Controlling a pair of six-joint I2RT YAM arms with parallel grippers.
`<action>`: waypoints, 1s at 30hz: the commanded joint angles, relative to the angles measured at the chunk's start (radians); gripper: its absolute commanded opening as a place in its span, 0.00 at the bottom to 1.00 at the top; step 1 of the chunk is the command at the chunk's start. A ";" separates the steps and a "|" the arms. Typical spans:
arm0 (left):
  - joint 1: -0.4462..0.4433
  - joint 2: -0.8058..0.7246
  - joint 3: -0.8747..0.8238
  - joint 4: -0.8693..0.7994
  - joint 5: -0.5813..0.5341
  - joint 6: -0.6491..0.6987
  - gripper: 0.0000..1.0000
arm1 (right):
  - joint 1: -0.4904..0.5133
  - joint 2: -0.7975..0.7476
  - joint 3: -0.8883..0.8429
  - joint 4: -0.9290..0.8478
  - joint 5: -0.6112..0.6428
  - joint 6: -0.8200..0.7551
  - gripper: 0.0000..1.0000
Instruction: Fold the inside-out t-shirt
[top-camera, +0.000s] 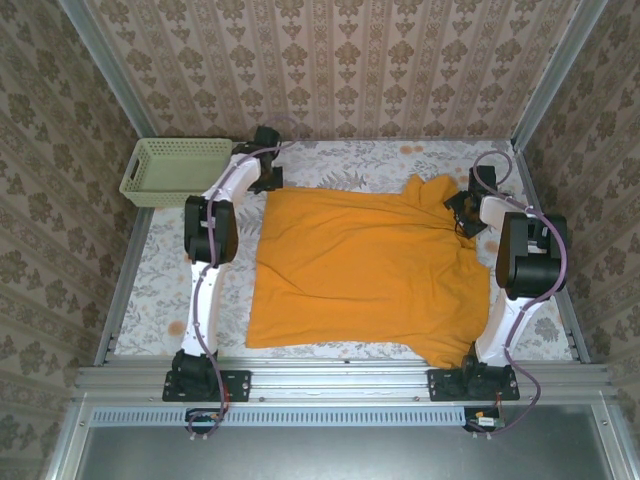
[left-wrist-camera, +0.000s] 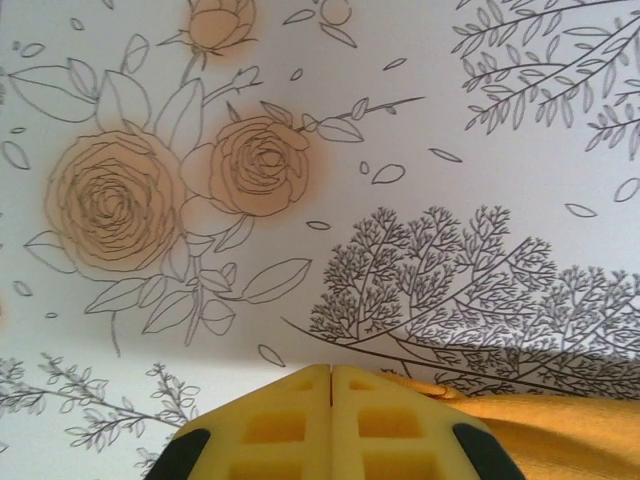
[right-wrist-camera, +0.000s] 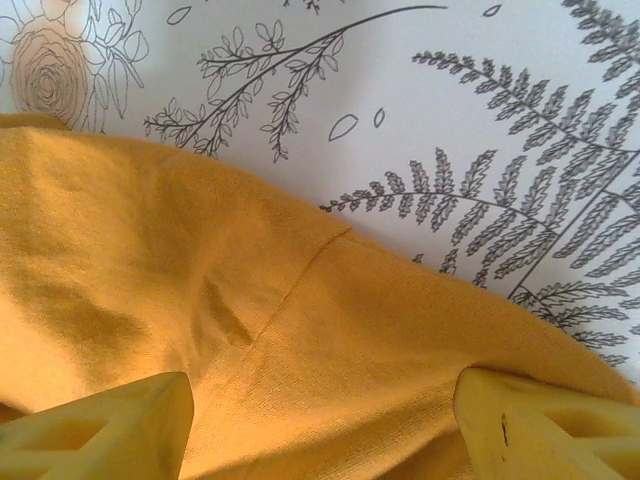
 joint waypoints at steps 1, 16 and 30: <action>0.021 -0.102 -0.085 0.082 0.113 -0.058 0.00 | -0.011 -0.035 -0.027 -0.085 0.071 -0.031 0.73; 0.014 -0.451 -0.557 0.390 0.316 -0.194 0.00 | 0.078 0.222 0.575 -0.335 0.053 -0.393 0.73; 0.016 -0.524 -0.646 0.426 0.349 -0.211 0.00 | 0.079 0.600 1.104 -0.612 0.017 -0.468 0.51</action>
